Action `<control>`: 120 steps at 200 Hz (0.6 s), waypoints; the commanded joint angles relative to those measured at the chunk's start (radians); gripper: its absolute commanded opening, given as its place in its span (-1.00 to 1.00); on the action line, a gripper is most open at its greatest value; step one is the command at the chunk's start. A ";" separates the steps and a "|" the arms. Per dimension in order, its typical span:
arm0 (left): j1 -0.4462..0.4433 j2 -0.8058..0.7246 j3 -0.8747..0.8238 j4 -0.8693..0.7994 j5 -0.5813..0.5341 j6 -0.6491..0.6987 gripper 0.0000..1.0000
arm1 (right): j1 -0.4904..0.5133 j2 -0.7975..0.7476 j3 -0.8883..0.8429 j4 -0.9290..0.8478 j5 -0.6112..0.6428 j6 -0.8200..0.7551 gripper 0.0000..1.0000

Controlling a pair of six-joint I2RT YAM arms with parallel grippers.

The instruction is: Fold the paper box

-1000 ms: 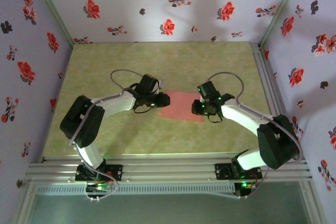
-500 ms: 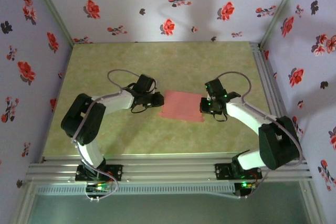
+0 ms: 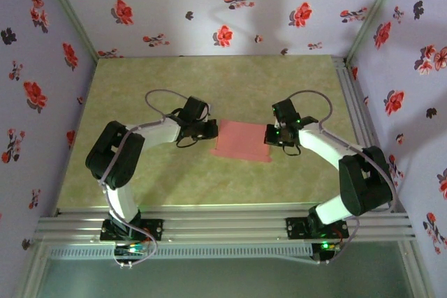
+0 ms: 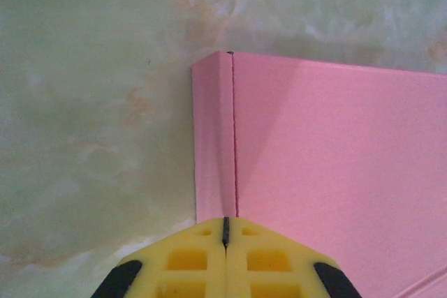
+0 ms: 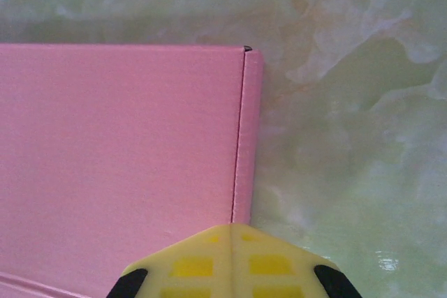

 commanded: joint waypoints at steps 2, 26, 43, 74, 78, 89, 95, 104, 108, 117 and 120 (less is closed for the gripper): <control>0.017 0.002 0.023 0.044 0.046 0.011 -1.00 | -0.018 -0.006 0.016 0.026 -0.031 0.001 -1.00; 0.022 0.035 0.021 0.083 0.076 -0.008 -1.00 | -0.026 0.010 0.006 0.052 -0.052 0.012 -1.00; 0.022 0.049 0.020 0.091 0.082 -0.014 -1.00 | -0.026 0.024 0.003 0.059 -0.059 0.014 -1.00; 0.021 0.066 0.009 0.102 0.092 -0.021 -1.00 | -0.026 0.055 -0.010 0.076 -0.076 0.015 -1.00; 0.022 0.068 0.006 0.103 0.093 -0.023 -1.00 | -0.026 0.058 -0.012 0.078 -0.076 0.015 -1.00; 0.021 0.069 -0.002 0.104 0.089 -0.023 -1.00 | -0.026 0.071 -0.019 0.078 -0.069 0.013 -1.00; 0.022 0.070 -0.006 0.104 0.089 -0.023 -1.00 | -0.026 0.077 -0.023 0.077 -0.062 0.013 -1.00; 0.022 0.072 -0.011 0.104 0.088 -0.024 -1.00 | -0.026 0.083 -0.029 0.078 -0.052 0.016 -1.00; 0.021 0.072 -0.014 0.105 0.088 -0.024 -1.00 | -0.027 0.084 -0.033 0.079 -0.048 0.017 -1.00; 0.021 0.074 -0.020 0.103 0.085 -0.025 -1.00 | -0.026 0.089 -0.042 0.079 -0.034 0.022 -1.00; 0.022 0.076 -0.022 0.103 0.084 -0.026 -1.00 | -0.027 0.092 -0.044 0.079 -0.032 0.025 -1.00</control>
